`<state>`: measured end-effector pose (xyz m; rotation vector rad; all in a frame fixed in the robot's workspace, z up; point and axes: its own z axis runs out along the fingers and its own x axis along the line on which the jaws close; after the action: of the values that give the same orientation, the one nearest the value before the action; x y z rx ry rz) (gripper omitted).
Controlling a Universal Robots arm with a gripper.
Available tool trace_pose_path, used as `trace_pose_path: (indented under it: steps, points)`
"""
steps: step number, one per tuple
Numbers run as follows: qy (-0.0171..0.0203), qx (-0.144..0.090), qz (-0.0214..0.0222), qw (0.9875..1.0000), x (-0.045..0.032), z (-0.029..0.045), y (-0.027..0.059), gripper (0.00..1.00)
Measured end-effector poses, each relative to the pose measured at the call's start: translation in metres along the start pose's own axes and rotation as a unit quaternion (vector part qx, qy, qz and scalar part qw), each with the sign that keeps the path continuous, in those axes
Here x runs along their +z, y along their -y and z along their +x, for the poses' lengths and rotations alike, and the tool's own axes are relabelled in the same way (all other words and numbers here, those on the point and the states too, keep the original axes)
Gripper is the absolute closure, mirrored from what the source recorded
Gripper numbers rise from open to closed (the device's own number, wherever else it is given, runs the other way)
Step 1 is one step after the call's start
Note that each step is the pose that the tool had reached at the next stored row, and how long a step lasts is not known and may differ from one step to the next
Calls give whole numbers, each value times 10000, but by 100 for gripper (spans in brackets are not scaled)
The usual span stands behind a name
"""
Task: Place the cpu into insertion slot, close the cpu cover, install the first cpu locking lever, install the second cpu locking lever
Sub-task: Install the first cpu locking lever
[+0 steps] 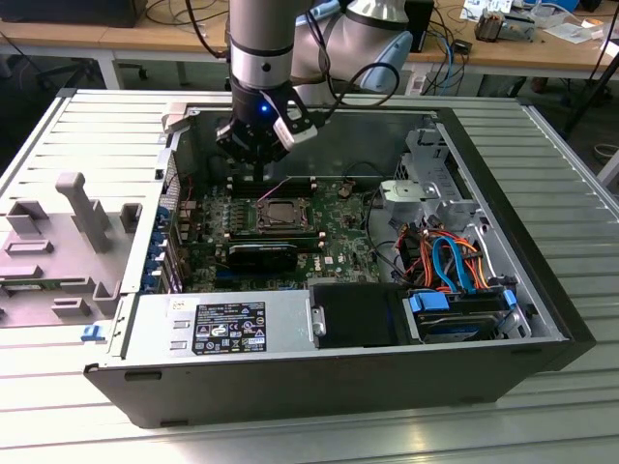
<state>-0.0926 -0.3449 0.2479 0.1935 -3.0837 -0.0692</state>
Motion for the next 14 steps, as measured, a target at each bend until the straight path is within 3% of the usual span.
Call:
trace_pose_path:
  steps: [14]
  points:
    - [0, 0, 0, 10000, 32, -2, 2, 89]
